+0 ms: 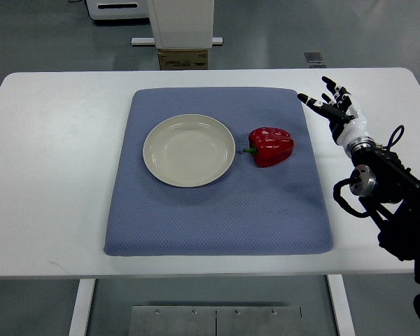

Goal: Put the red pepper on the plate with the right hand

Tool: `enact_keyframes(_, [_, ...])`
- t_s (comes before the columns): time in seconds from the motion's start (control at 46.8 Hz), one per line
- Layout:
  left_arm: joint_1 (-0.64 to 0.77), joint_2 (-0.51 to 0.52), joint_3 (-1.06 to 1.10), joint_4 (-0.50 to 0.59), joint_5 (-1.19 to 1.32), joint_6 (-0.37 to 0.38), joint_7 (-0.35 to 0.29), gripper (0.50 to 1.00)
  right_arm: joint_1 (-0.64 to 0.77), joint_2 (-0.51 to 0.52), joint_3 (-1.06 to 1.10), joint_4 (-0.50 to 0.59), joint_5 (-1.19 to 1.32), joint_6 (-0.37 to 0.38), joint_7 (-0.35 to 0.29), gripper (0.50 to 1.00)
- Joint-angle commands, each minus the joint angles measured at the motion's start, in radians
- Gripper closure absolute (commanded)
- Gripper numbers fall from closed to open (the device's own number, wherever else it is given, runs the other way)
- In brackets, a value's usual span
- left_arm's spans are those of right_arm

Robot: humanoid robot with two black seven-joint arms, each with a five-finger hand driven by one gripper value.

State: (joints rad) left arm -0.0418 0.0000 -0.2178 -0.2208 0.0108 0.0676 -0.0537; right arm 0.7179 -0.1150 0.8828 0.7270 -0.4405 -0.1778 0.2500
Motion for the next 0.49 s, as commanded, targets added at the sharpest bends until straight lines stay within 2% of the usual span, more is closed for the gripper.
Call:
enact_keyframes(0.0, [0.0, 0.0, 0.0, 0.0, 0.0, 0.0, 0.0, 0.5, 0.0, 0.0, -0.001, 0.0, 0.0, 0.001, 0.0, 0.5])
enact_keyframes(0.47, [0.002, 0.0, 0.0, 0.0, 0.0, 0.0, -0.002, 0.5, 0.003, -0.002, -0.001, 0.002, 0.0, 0.003, -0.001, 0.5])
